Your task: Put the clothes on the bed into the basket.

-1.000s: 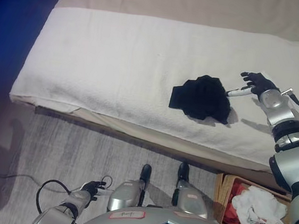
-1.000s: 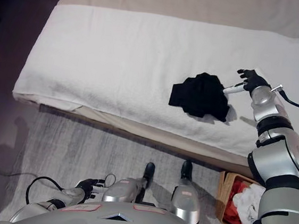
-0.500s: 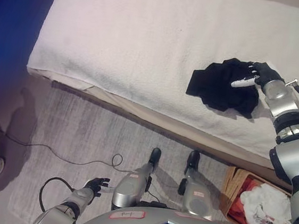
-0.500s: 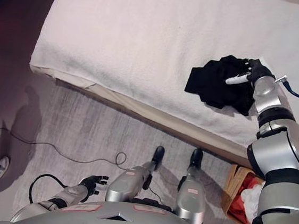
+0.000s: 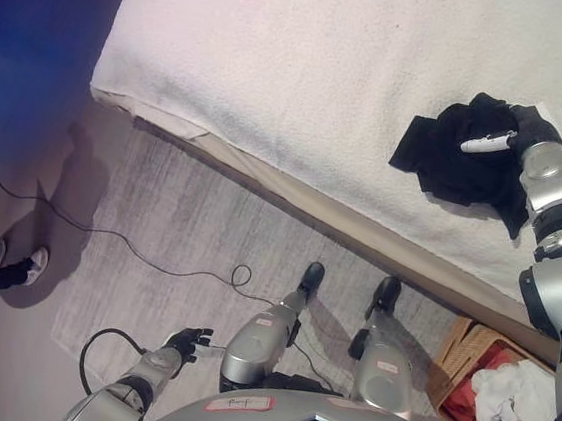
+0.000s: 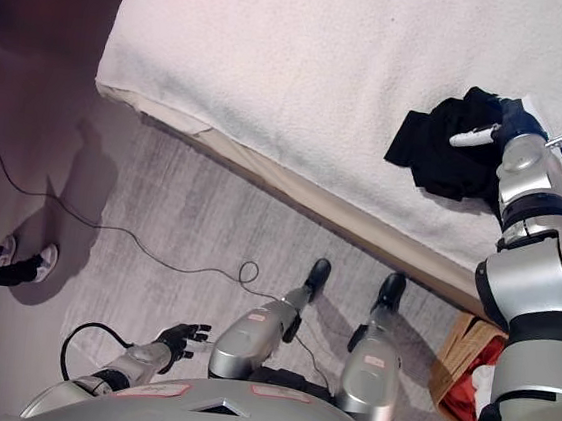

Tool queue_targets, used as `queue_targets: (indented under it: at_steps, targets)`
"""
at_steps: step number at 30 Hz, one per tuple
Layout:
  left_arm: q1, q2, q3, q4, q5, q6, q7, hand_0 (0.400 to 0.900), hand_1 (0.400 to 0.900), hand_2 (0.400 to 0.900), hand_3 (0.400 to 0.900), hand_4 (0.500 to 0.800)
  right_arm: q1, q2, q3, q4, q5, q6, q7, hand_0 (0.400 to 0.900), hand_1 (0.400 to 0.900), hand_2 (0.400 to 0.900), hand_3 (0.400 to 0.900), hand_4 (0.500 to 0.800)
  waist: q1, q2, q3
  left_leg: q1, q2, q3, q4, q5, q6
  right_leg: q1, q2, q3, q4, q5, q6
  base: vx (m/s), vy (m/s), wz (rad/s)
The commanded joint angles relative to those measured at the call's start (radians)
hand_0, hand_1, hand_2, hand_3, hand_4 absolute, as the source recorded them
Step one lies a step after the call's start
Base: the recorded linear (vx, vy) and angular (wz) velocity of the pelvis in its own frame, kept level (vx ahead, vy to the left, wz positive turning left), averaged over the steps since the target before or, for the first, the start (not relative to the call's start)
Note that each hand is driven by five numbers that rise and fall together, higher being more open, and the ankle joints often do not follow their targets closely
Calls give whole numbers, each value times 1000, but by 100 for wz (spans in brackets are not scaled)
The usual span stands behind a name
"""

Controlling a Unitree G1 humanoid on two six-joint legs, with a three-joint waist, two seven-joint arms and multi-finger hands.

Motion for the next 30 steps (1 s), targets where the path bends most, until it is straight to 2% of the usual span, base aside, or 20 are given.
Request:
queue_targets:
  at_steps: [1,7,16,20,26,27,28,29,30]
  targets:
    - [21,60,-84,36,9,16,9,900,900,900,900,800,-115,4,38,31,42,-36,1,400,400,400,400,500,27,-31,-27,1,-40,63,7,-42,4,19,-101,62,46,-80,43,8,31,11]
    - [25,55,-89,29,11,16,4,900,900,900,900,800,-101,12,32,40,37,-33,10,400,400,400,400,500,32,-25,-38,-7,-44,69,4,-40,5,20,-105,62,28,-71,47,14,20,-2]
    - [1,52,-80,42,3,19,10,900,900,900,900,800,-99,28,32,39,47,-27,16,400,400,400,400,500,11,-39,-44,3,-40,77,7,-50,9,25,-105,80,26,-71,47,0,17,-7]
    - [-25,52,-72,67,1,22,14,900,900,900,900,800,-98,38,33,31,52,-23,19,400,400,400,400,500,-5,-59,-53,9,-34,91,12,-59,11,30,-104,88,24,-68,47,0,14,-12]
    - [-66,59,-46,114,9,25,17,900,900,900,900,800,-111,33,62,-9,49,-18,31,400,400,400,400,500,-45,-128,-80,40,-23,124,23,-92,21,48,-90,112,23,-67,45,16,10,-28]
    - [-74,65,-32,129,13,26,20,900,900,900,900,800,-120,22,78,-31,39,-17,40,400,400,400,400,500,-64,-163,-93,55,-16,145,28,-107,25,52,-83,129,21,-63,47,13,0,-43]
    - [-74,65,-32,129,13,26,20,900,900,900,900,800,-120,22,78,-31,39,-17,40,400,400,400,400,500,-63,-164,-92,56,-15,147,28,-107,26,52,-83,131,21,-63,47,10,6,-75]
    - [-77,72,-17,140,16,27,17,900,900,900,900,800,-134,4,102,-48,19,-18,48,400,400,400,400,500,-83,-201,-106,76,-10,175,35,-125,34,55,-73,158,22,-58,48,8,20,-77]
    - [-79,78,-9,145,17,28,17,900,900,900,900,800,-145,-7,119,-52,7,-17,54,400,400,400,400,500,-91,-219,-113,89,-5,192,36,-134,37,54,-67,174,24,-56,48,8,20,-78]
